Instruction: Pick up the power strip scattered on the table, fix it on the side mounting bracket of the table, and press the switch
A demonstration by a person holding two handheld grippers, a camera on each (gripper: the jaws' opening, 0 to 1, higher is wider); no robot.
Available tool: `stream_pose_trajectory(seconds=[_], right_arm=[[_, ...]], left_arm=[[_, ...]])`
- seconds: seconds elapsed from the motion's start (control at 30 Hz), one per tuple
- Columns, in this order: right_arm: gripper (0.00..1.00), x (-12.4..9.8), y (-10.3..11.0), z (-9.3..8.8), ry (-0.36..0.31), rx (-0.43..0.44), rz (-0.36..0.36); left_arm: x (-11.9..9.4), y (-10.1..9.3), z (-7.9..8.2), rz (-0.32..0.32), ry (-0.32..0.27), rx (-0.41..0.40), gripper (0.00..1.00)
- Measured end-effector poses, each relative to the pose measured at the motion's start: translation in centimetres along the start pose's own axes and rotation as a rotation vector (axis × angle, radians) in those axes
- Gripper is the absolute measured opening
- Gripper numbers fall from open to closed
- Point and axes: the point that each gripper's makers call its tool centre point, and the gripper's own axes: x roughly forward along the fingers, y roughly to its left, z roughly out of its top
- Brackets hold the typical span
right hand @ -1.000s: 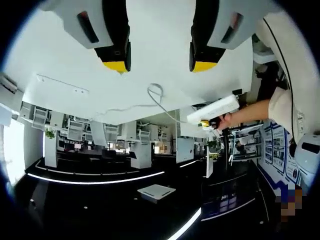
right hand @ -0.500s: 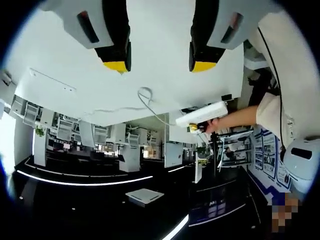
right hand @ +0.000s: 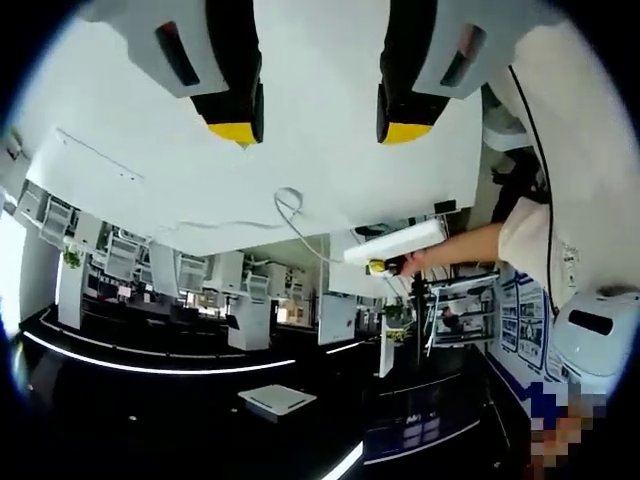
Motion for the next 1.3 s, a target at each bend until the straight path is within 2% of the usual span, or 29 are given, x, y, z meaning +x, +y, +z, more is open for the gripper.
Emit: stream_pose_trajectory(seconds=[0.2,0.4,0.5,0.63,0.8,1.03,1.23,1.3], right_arm=[[0.41,0.9,1.9,0.1,0.001,-0.030,0.083],[0.41,2.1,2.6,-0.2,0.029,-0.045,0.112],[0.41,2.4,2.4,-0.3,0.036,-0.044,0.109],[0.41,2.4,2.3,-0.3,0.042,-0.044,0.103],[0.41,2.5,2.1,-0.4,0.053,-0.041,0.094],[0.40,3.3,1.9,-1.0,0.059,-0.016,0.089],[0.40,3.6,2.0,-1.1,0.068,-0.014,0.097],[0.40,3.7,1.9,-1.0,0.071,-0.016,0.093]], left_arm=[[-0.9,0.8,-0.2,-0.012,0.032,-0.010,0.26],[-1.9,1.3,0.5,-0.059,0.035,-0.030,0.26],[-2.8,1.8,1.4,-0.078,0.033,-0.035,0.26],[-3.6,2.4,1.9,-0.084,0.030,-0.038,0.26],[-4.2,2.8,1.6,-0.104,0.012,-0.056,0.26],[-6.2,4.9,3.1,-0.101,0.005,-0.097,0.26],[-6.6,5.3,3.2,-0.127,-0.022,-0.102,0.26],[-7.1,5.4,3.7,-0.133,-0.024,-0.102,0.26]])
